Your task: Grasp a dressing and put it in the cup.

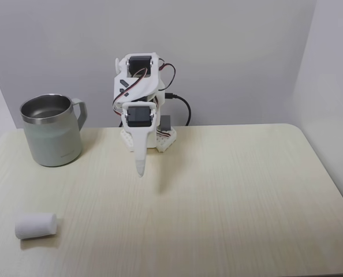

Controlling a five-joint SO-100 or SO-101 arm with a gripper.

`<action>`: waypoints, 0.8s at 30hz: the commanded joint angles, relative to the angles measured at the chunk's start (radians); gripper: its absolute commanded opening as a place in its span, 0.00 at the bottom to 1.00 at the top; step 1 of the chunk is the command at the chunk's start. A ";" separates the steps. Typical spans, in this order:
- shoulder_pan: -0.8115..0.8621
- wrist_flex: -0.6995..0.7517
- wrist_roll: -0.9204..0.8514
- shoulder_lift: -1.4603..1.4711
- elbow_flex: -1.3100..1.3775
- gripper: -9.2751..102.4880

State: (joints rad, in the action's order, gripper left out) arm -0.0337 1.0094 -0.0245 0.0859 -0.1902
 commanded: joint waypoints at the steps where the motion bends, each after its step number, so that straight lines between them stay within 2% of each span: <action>1: 0.012 -0.009 0.011 0.000 0.002 0.07; 14: 0.018 -0.009 -0.002 0.002 -0.006 0.07; 24: 0.028 0.098 -0.074 -0.078 -0.290 0.07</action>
State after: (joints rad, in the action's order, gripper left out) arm -0.0107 1.0922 -0.0767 0.0675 -0.3497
